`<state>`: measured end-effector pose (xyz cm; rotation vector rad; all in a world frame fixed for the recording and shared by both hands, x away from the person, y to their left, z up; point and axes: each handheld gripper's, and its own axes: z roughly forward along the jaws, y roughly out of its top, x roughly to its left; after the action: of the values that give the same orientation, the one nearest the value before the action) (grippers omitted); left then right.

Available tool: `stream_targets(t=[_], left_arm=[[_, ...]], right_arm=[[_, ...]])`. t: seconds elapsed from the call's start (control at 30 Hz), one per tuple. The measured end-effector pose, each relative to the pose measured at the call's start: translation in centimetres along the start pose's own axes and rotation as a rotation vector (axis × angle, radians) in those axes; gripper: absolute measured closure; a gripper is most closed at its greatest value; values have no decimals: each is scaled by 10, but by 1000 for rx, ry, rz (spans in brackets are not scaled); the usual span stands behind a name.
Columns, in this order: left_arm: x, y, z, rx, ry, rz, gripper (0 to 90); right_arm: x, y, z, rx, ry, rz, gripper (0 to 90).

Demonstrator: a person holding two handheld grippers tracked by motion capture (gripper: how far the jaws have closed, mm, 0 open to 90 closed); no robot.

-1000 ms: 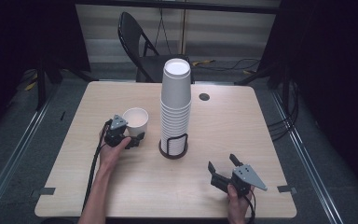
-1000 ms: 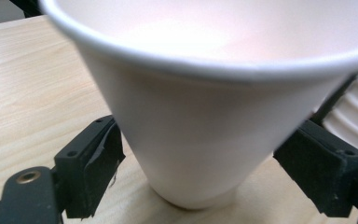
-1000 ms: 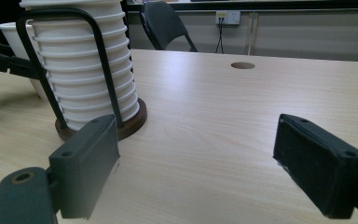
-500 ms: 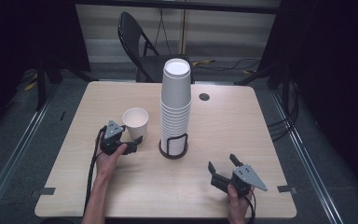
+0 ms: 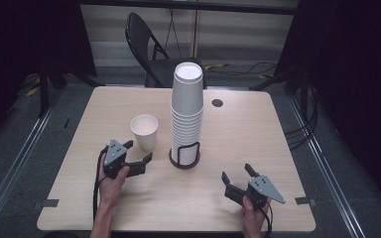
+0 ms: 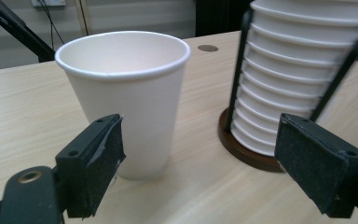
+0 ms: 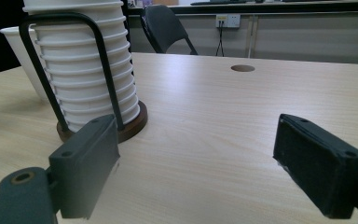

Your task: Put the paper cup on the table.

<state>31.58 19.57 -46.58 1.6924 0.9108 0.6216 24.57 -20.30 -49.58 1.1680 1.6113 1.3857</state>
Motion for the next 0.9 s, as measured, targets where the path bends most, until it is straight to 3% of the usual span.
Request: stream_targets(t=[0.07, 0.17, 0.2, 0.33, 0.53, 0.63, 0.87, 0.9], left_arm=[[-6, -4, -4, -10, -8, -15, 156], [-18, -13, -10, -15, 23, -16, 155], [-20, -16, -11, -23, 7, -36, 156], [-29, -19, -14, -20, -18, -52, 156], [-49, -20, -24, -51, -30, -17, 154], [-55, -24, -25, -82, -37, -58, 154], [-67, -37, -20, -68, -33, -25, 154], [-69, -38, -19, -66, -30, -5, 154]], right_arm=[[0, 0, 0, 0, 1, -1, 136], [0, 0, 0, 0, -1, -1, 136], [0, 0, 0, -1, -1, 0, 136], [0, 0, 0, -1, -1, -1, 136], [0, 0, 0, 0, -3, -3, 136], [0, 0, 0, -3, -5, -1, 136], [0, 0, 0, 0, -4, -4, 136], [0, 0, 0, 0, -5, -3, 136]])
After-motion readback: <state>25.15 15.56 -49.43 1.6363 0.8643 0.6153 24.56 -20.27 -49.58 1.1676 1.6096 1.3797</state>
